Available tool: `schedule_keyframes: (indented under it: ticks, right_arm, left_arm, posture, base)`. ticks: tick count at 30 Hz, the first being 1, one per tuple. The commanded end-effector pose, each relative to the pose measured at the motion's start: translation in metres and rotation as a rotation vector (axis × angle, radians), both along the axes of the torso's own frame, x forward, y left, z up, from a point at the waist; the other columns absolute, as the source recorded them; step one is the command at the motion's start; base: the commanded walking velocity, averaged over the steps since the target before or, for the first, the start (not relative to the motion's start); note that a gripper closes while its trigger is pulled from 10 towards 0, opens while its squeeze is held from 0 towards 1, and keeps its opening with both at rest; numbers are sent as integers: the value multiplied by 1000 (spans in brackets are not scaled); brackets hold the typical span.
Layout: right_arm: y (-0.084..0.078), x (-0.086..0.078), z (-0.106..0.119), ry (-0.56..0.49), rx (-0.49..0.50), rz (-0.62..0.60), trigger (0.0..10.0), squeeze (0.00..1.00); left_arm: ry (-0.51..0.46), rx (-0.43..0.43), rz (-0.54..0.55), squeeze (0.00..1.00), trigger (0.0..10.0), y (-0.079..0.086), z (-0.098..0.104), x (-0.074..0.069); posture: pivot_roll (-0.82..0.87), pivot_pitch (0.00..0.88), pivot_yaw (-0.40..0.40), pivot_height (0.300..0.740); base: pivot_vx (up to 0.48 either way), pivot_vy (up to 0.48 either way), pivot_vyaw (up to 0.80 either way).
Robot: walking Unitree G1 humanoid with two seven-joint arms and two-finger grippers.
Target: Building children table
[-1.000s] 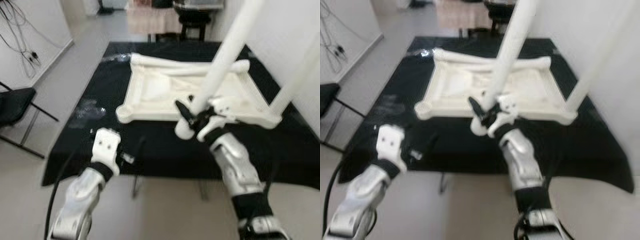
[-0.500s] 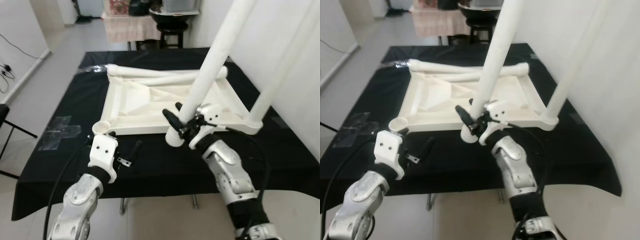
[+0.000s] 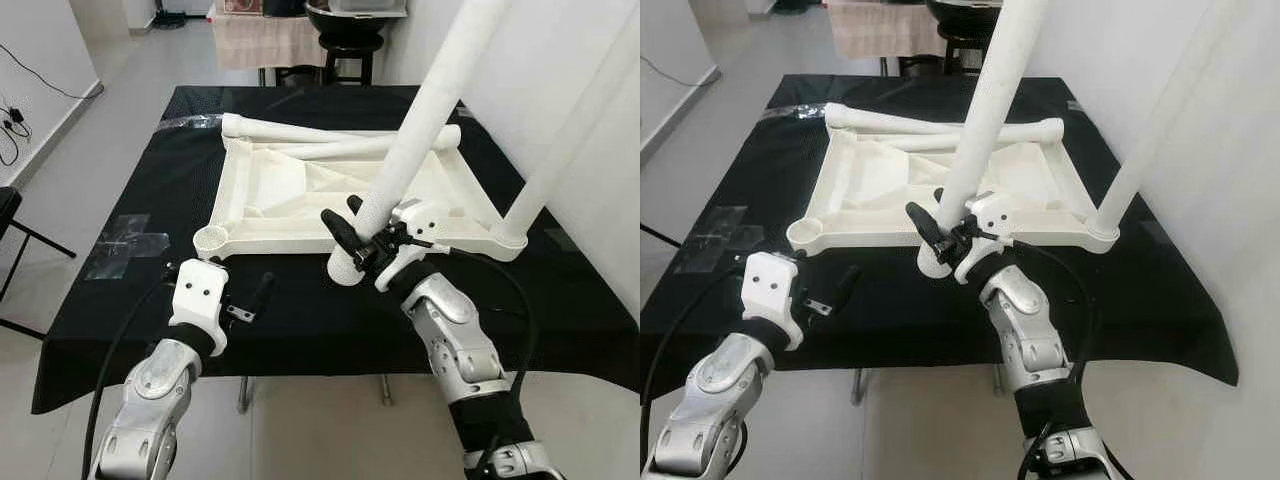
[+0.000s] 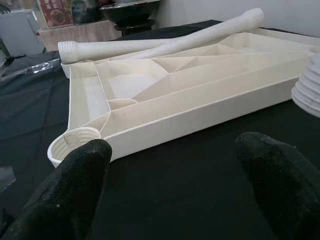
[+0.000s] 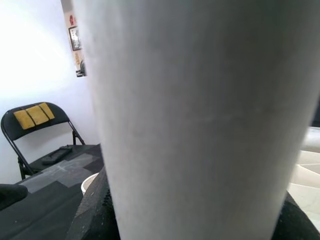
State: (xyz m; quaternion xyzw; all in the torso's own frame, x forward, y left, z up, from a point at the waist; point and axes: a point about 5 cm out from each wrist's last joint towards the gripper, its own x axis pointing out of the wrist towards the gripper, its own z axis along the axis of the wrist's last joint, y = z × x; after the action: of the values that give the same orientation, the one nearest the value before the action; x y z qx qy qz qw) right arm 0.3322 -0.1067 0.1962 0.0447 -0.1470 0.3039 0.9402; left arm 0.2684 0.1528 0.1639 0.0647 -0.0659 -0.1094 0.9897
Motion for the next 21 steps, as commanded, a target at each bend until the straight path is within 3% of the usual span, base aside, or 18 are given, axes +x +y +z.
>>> schedule_keyframes:
  ticks: [1, 7, 11, 21]
  right_arm:
    - [-1, 0, -2, 8, 2, -11, 10000, 0]
    - [-2, 1, -6, 30, -9, -34, 10000, 0]
    - [-1, 1, -5, 30, 0, -27, 10000, 0]
    - [-1, 2, -3, 19, 4, -33, 10000, 0]
  left_arm:
    - [17, 20, 3, 0, 10000, 0, -5, -1]
    - [17, 20, 1, 0, 10000, 0, -5, -1]
    - [15, 22, -2, 0, 10000, 0, -4, 0]
    - [16, 7, 4, 0, 10000, 1, -3, 0]
  posture:
    - [45, 127, -39, 740]
    - [45, 127, -35, 740]
    - [45, 126, -33, 740]
    - [51, 121, -31, 740]
  base:
    - [0, 0, 0]
    - [0, 0, 0]
    - [0, 0, -750]
    - [0, 0, 0]
